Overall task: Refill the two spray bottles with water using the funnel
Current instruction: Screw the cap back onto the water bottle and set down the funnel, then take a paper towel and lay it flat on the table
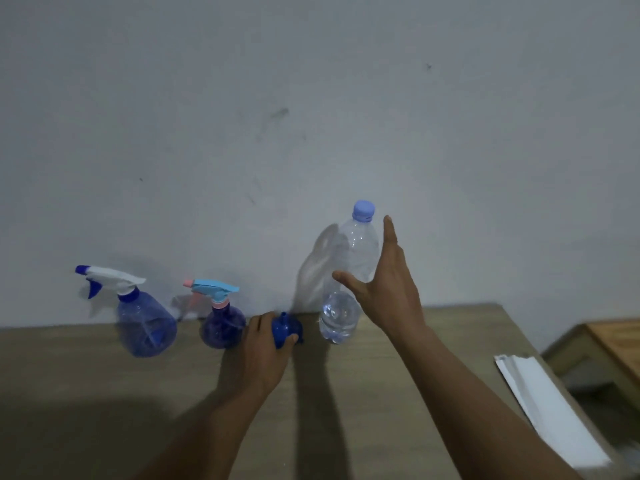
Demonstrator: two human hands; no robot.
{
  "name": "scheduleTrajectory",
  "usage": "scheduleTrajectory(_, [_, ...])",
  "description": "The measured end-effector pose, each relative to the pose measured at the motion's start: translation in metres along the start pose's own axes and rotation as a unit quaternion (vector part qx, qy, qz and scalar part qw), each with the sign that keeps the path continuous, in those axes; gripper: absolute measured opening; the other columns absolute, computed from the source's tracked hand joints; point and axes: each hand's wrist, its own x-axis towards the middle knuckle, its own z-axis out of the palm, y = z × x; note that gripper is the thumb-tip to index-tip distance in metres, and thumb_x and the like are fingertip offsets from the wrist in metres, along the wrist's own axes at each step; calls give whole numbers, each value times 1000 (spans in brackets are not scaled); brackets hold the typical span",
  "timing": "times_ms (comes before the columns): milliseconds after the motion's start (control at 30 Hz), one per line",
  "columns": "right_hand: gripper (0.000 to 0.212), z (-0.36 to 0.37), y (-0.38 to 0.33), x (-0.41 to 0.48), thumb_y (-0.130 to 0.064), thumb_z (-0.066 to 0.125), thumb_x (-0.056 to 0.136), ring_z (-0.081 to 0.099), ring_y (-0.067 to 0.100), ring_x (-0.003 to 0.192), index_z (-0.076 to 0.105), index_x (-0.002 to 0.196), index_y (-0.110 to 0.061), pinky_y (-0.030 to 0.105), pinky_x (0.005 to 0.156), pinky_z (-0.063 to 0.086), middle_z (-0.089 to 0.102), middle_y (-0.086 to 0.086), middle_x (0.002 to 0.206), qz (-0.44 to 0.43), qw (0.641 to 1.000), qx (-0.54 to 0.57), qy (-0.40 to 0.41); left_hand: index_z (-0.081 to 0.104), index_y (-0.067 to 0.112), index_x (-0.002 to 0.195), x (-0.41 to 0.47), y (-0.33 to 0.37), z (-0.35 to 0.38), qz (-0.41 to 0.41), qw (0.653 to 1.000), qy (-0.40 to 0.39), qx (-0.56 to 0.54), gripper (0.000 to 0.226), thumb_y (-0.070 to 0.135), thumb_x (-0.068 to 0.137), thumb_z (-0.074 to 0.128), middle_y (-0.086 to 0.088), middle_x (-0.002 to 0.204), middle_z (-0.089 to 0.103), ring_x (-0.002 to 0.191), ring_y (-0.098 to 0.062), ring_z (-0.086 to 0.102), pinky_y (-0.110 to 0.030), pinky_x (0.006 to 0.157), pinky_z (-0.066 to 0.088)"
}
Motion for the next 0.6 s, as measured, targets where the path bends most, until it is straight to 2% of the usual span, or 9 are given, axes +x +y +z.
scheduleTrajectory(167, [86, -22, 14, -47, -45, 66, 93, 43, 24, 139, 16, 158, -20, 37, 103, 41, 35, 5, 158, 80, 994, -68, -8, 60, 20, 112, -19, 40, -20, 105, 993, -50, -10, 24, 30, 90, 65, 8, 110, 57, 105, -17, 58, -21, 75, 33])
scheduleTrajectory(300, [64, -44, 38, -93, -37, 63, 95, 47, 27, 135, 37, 149, -15, 35, 105, 39, 49, 9, 147, 166, 982, -91, 6, 65, 23, 97, -15, 71, -13, 203, 967, -153, -37, 14, 28, 85, 69, 6, 95, 65, 93, -17, 65, -30, 78, 49])
scheduleTrajectory(400, [57, -59, 63, -127, -36, 61, 96, 50, 25, 133, 44, 145, -13, 34, 103, 41, 53, 8, 143, 228, 969, -90, 12, 63, 25, 107, -18, 104, 1, 258, 945, -199, -33, 22, 30, 86, 70, 5, 99, 64, 93, -13, 62, -32, 85, 51])
scheduleTrajectory(600, [55, -98, 121, -175, -32, 55, 100, 50, 25, 134, 40, 149, -14, 35, 104, 42, 52, 6, 146, 315, 943, -102, 44, 60, 28, 120, -30, 174, 47, 349, 899, -261, 46, 37, 33, 85, 70, 6, 109, 64, 103, -16, 60, -31, 92, 48])
